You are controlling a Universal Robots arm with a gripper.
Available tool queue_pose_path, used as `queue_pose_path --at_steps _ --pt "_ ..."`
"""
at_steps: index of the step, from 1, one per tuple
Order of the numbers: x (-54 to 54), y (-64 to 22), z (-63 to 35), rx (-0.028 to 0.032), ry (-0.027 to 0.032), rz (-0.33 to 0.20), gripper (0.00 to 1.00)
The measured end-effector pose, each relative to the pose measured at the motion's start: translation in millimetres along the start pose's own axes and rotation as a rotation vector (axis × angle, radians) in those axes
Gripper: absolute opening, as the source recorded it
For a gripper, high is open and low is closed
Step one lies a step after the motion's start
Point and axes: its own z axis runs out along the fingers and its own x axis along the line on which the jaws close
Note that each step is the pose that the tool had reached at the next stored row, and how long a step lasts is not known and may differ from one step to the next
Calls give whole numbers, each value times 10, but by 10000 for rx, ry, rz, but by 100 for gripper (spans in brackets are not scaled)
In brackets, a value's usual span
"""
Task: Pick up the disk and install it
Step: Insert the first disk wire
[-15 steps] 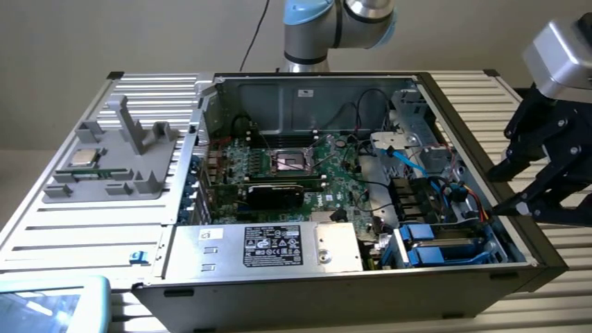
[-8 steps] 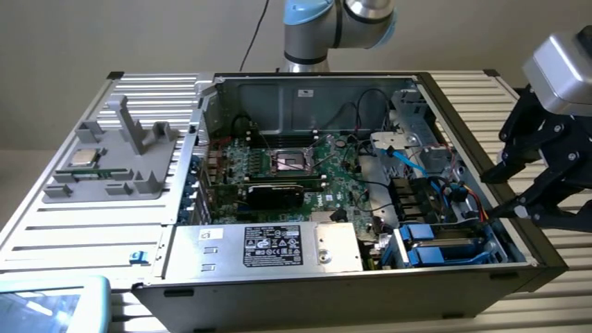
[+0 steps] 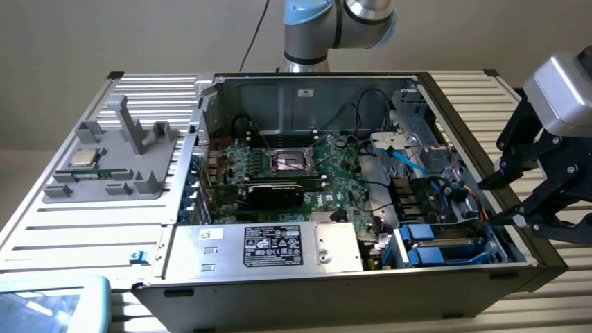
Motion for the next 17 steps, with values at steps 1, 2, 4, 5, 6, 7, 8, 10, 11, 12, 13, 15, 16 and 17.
queue_pose_path --at_steps 1,2,4,5,6,7,8,10,11,12,13,15,16,17 --pt "9 1 9 -12 -5 -86 44" --pt "18 1 14 -15 -9 -156 44" --pt "42 -1 23 -16 -31 -204 44" --pt "47 -1 22 -16 -31 -206 44" --pt "46 -1 22 -16 -31 -207 44" --pt "56 -1 21 -8 -34 -211 44" --pt "74 1 21 26 -60 -226 44" --pt "104 -1 33 35 -102 -286 44" --pt "116 -2 43 26 -112 -335 44" --pt "129 -1 55 14 -124 -390 44" --pt "144 -1 66 -3 -136 -451 44" --pt "169 0 89 -39 -154 -592 44" --pt "178 1 99 -62 -155 -676 44" --pt "185 0 110 -89 -154 -778 44"
